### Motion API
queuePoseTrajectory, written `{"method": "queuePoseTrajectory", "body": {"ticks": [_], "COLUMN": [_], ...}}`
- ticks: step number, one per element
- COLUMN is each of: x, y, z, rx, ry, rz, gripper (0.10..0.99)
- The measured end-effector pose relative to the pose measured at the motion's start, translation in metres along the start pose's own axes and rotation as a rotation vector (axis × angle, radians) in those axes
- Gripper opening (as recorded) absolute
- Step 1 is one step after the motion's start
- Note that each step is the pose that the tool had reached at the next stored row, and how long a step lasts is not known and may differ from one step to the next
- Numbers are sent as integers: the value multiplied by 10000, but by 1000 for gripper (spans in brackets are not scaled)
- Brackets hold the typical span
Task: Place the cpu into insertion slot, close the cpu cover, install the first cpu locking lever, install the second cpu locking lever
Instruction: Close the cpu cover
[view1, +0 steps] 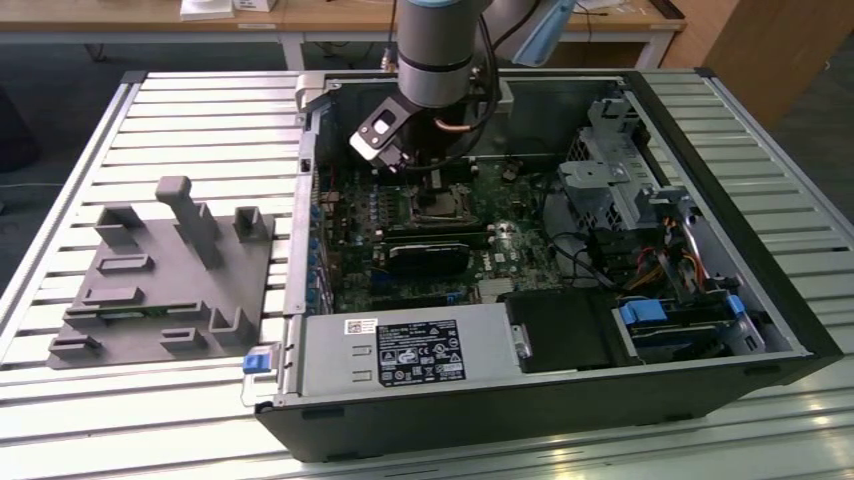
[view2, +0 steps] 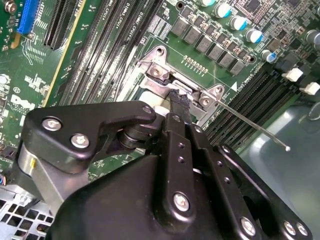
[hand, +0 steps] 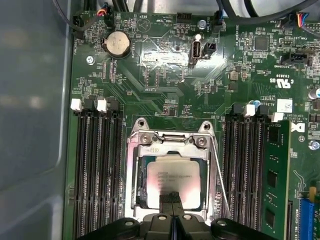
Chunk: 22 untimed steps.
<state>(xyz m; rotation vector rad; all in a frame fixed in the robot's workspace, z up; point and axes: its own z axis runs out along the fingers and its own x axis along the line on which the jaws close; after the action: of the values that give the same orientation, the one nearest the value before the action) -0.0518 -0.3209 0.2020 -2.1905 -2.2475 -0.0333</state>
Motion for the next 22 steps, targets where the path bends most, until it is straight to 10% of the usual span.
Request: {"method": "queuePoseTrajectory", "body": {"ticks": [13, 22], "x": [-7, 1], "y": [83, 92], "z": [46, -78], "rx": [13, 5], "ry": [-16, 2], "rz": [-2, -1], "gripper": [106, 106]}}
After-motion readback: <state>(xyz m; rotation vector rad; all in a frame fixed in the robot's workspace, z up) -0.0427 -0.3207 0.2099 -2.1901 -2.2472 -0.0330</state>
